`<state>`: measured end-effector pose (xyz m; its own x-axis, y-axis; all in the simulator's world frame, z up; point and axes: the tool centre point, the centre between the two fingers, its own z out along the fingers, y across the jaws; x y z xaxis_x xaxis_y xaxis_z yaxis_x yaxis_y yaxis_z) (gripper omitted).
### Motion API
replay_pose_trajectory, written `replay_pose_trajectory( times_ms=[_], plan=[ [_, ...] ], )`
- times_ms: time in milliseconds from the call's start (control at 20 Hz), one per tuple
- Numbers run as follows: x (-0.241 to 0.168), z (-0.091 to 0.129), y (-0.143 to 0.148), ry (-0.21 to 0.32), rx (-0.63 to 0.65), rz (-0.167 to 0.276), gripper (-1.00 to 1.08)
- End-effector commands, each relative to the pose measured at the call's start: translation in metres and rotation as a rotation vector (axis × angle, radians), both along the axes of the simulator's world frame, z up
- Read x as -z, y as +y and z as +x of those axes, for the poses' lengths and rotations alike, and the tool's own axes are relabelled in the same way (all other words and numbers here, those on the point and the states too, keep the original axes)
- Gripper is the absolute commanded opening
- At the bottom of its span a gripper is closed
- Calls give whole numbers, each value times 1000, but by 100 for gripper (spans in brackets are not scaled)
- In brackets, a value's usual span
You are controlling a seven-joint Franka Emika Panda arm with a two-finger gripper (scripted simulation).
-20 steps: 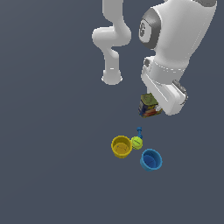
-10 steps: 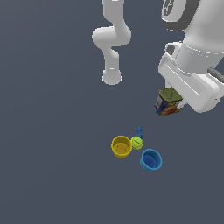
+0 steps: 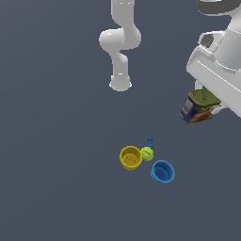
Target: Pick up a designated object from a clutter of objects.
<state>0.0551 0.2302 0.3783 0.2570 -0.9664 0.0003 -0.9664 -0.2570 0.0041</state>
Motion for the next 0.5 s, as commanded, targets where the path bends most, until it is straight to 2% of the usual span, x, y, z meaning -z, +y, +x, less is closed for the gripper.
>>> replay_pose_trajectory(
  times_ms=[0, 450],
  plan=[
    [-8, 4, 4, -4, 0, 1, -100],
    [-15, 9, 10, -4, 0, 1, -100]
  ],
)
